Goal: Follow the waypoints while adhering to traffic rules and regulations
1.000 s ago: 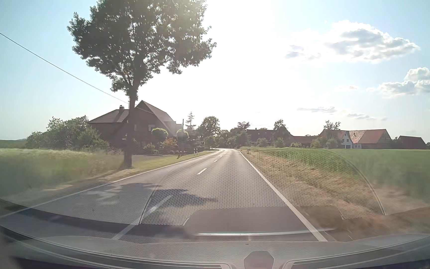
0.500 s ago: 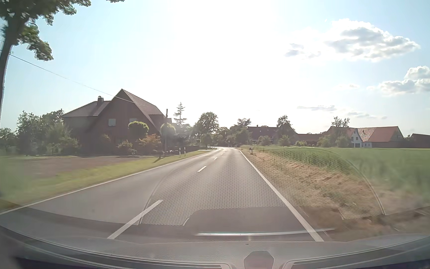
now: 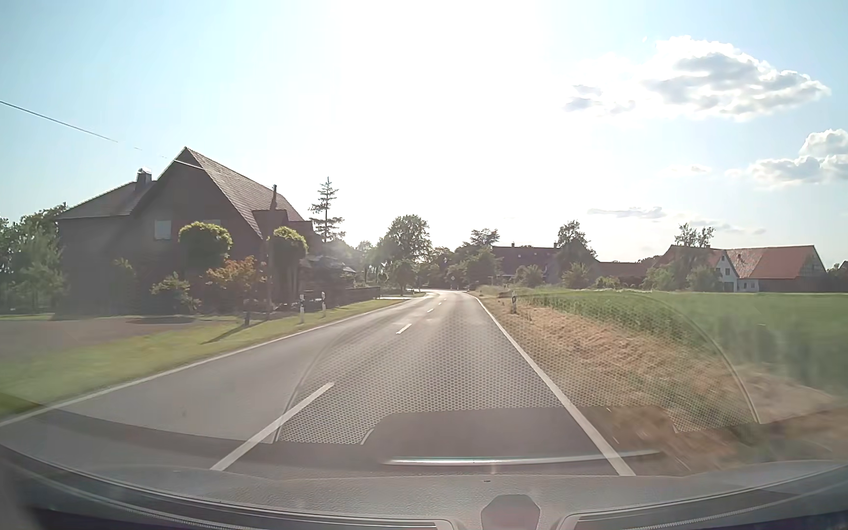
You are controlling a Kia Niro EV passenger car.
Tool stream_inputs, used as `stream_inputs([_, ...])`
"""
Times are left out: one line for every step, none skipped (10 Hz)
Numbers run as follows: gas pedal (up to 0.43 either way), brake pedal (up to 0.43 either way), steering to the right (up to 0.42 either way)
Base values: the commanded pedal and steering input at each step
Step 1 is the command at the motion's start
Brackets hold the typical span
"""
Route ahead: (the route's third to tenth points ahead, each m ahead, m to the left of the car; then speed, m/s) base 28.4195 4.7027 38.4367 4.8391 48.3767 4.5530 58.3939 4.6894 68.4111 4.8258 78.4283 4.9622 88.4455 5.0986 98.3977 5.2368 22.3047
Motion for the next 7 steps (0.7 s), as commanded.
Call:
stream_inputs([0.118, 0.006, 0.001])
stream_inputs([0.118, 0.006, 0.001])
stream_inputs([0.118, 0.006, 0.002])
stream_inputs([0.110, 0.006, 0.002])
stream_inputs([0.110, 0.006, 0.002])
stream_inputs([0.087, 0.006, 0.002])
stream_inputs([0.067, 0.006, 0.002])
